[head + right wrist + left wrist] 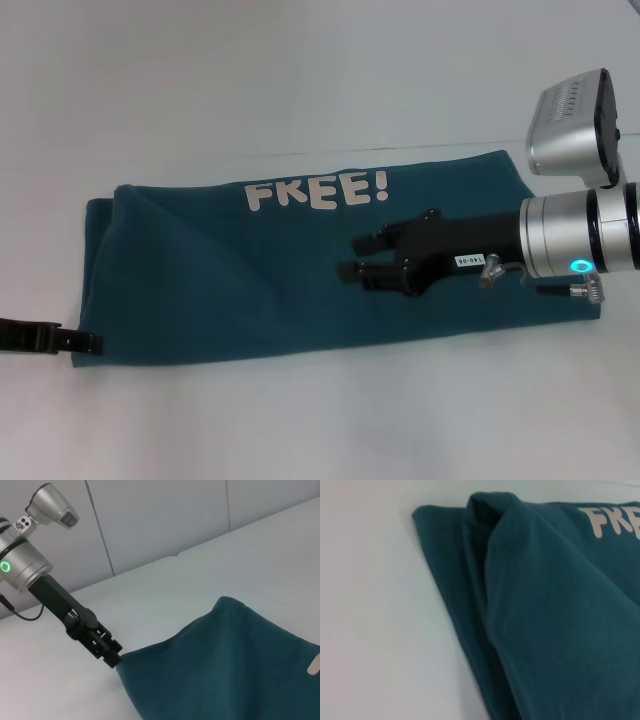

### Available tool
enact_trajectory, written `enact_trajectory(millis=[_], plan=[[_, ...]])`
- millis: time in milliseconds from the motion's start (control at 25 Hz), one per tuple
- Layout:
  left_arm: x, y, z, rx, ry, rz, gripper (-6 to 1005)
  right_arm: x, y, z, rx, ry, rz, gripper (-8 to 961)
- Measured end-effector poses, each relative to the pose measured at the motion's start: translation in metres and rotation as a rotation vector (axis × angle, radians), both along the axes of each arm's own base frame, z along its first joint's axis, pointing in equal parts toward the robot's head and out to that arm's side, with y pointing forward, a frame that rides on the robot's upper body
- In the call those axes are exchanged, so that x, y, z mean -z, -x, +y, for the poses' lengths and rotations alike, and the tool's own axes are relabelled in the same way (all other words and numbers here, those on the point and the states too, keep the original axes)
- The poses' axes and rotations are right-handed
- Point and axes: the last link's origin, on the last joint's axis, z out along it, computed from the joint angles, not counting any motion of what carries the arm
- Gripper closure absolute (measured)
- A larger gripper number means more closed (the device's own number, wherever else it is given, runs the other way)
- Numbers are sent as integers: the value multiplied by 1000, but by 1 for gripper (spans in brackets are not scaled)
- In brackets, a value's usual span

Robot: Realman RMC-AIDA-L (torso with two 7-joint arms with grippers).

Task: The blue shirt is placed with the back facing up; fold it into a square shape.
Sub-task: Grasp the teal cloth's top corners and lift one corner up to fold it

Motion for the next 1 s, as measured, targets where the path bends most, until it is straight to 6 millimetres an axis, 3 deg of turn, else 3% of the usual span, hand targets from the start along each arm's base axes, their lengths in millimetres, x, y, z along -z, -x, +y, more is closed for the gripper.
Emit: enact_trajectory(millis=[600,1000], plan=[[18,5,1,-15,15,41,328,2,1,0,-2,6,1,502],[19,5,3,-14,9,42,330,3,1,-1,-1,12,1,501]])
